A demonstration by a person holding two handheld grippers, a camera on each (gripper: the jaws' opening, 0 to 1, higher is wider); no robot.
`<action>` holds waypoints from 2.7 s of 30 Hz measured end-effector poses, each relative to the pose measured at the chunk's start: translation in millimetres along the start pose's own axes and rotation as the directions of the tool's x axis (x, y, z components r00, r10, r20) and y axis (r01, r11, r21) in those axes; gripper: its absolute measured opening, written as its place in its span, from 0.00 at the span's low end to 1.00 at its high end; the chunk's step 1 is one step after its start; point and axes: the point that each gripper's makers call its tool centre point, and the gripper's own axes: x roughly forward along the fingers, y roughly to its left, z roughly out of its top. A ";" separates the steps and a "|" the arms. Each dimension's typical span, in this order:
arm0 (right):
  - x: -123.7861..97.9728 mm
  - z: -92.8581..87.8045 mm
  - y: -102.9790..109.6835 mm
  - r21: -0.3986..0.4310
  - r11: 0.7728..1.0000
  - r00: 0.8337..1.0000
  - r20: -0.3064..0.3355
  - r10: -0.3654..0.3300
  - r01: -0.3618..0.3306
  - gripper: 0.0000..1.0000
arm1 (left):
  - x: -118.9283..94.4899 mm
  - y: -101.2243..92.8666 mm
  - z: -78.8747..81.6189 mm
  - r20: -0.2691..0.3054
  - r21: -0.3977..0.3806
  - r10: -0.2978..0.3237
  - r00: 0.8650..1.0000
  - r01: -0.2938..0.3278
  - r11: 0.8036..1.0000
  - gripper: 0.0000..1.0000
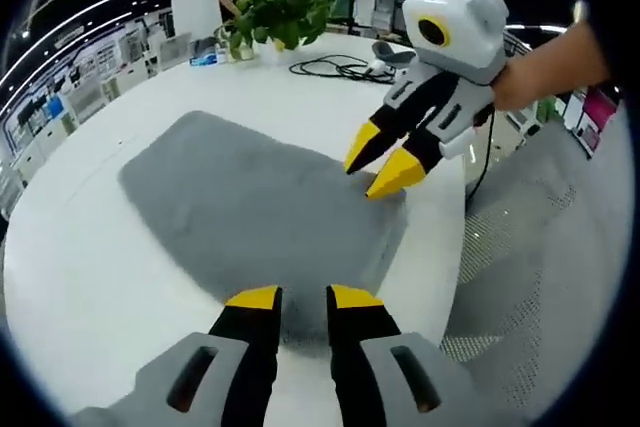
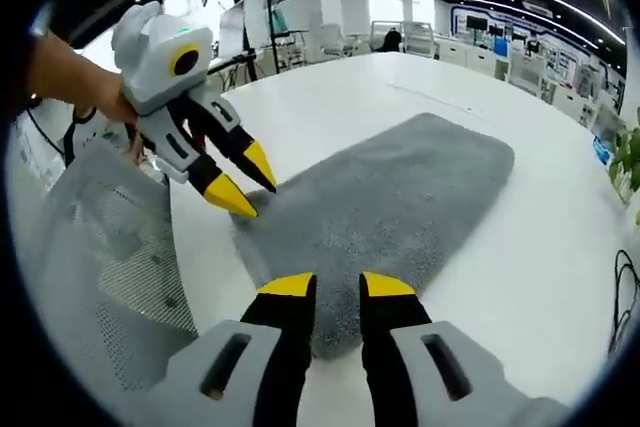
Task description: Fold the towel on the table until its edges align and the towel forms a compact rectangular stack.
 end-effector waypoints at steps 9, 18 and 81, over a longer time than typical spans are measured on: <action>3.3 -18.4 5.3 -0.087 0.996 0.993 -0.113 -0.020 0.011 0.22 | 2.5 -11.2 -24.6 -0.054 0.154 -0.040 0.998 0.048 0.987 0.29; 9.9 -29.0 11.7 -0.153 0.987 0.987 -0.156 0.021 -0.045 0.28 | 4.9 -9.6 -29.5 -0.074 0.177 -0.025 0.997 0.038 0.984 0.30; -34.0 -31.6 49.8 -0.254 0.951 0.982 -0.118 0.148 -0.174 0.04 | -32.3 -45.5 -7.6 -0.085 0.047 -0.065 0.994 0.070 0.996 0.08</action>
